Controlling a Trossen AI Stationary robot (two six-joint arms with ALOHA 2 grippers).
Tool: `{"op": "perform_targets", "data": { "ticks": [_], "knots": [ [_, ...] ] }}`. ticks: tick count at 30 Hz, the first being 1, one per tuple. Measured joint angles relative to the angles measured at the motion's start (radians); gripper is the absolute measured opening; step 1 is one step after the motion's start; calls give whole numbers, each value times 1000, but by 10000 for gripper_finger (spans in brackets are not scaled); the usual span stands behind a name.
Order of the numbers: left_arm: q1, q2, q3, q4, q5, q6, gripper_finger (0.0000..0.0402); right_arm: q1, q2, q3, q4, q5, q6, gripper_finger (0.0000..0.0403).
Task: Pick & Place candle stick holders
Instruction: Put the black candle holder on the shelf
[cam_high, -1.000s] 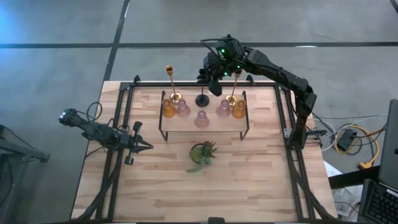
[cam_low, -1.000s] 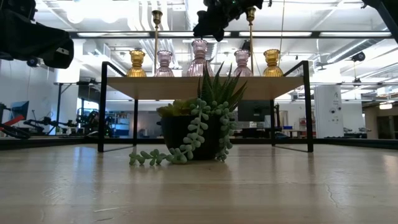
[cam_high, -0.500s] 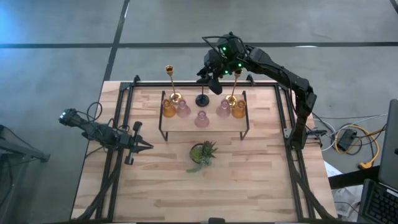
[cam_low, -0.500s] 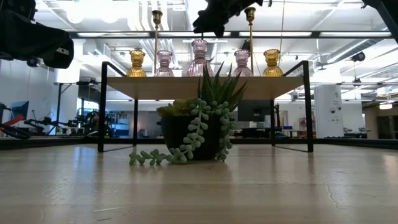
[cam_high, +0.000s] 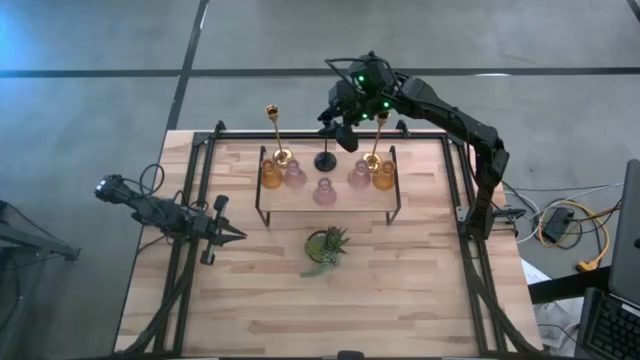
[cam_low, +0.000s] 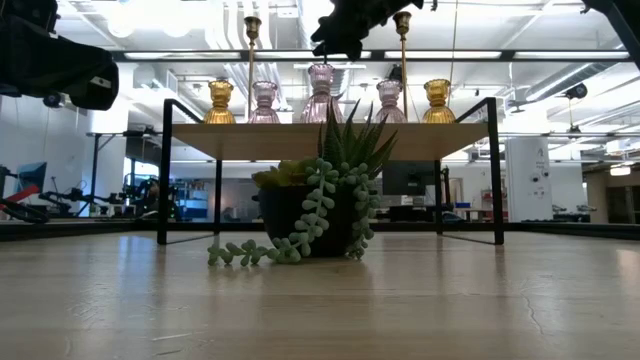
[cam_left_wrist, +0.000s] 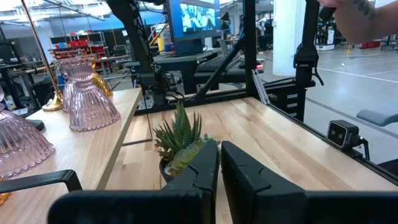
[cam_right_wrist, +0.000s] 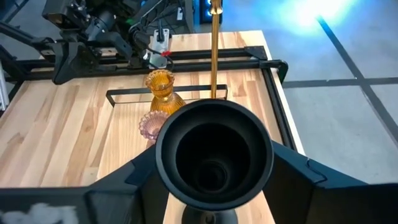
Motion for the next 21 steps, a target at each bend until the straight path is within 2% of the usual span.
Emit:
{"op": "perform_targets", "data": {
  "ticks": [10, 21],
  "knots": [
    [0, 0, 0, 0, 0, 0, 26, 0, -7, 22, 0, 0, -9, 210],
    [0, 0, 0, 0, 0, 0, 26, 0, -8, 151, -72, 32, -49, 210]
  ]
}}
